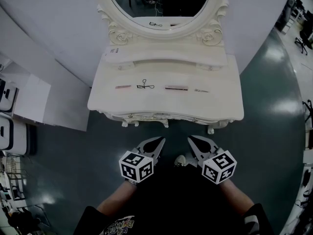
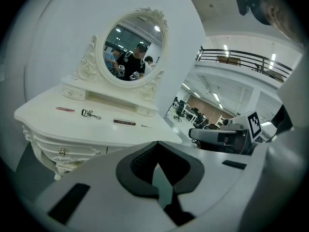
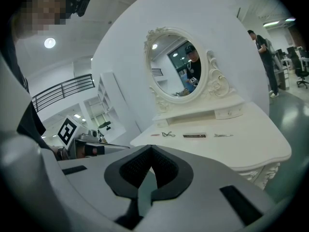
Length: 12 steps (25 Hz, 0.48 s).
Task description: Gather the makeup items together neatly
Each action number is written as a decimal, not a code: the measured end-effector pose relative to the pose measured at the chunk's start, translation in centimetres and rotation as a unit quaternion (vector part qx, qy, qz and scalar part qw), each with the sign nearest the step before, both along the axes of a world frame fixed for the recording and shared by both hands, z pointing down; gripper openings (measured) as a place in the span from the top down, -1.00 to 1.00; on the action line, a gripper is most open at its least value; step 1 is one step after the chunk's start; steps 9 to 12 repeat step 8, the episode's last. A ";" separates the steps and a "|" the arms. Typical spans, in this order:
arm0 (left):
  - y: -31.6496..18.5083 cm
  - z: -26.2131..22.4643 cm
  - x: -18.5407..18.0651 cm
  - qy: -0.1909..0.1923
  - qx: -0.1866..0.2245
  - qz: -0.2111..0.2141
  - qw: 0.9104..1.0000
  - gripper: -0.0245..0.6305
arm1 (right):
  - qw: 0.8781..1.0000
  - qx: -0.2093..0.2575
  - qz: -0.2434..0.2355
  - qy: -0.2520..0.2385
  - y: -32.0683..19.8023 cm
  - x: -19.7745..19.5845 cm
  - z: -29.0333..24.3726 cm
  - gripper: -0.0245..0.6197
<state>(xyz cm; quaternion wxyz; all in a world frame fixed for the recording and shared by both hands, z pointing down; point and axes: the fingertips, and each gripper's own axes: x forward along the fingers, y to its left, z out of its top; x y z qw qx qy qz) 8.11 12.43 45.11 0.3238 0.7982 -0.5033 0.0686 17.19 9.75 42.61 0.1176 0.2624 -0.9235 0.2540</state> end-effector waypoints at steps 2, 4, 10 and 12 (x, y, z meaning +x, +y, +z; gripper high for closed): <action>0.0 -0.1 -0.2 0.000 0.000 -0.001 1.000 0.90 | 1.000 0.000 -0.002 0.001 0.0 -0.2 -0.1 0.84; -0.1 -0.1 -0.3 0.000 0.000 -0.002 1.000 0.90 | 1.000 0.000 -0.005 0.002 0.0 -0.4 -0.1 0.84; -0.3 -0.2 -0.5 0.000 0.001 -0.002 1.000 0.90 | 1.000 0.002 -0.008 0.002 -0.2 -0.7 -0.1 0.84; -0.3 -0.2 -0.5 0.000 0.001 -0.002 1.000 0.90 | 1.000 0.002 -0.008 0.002 -0.2 -0.7 -0.1 0.84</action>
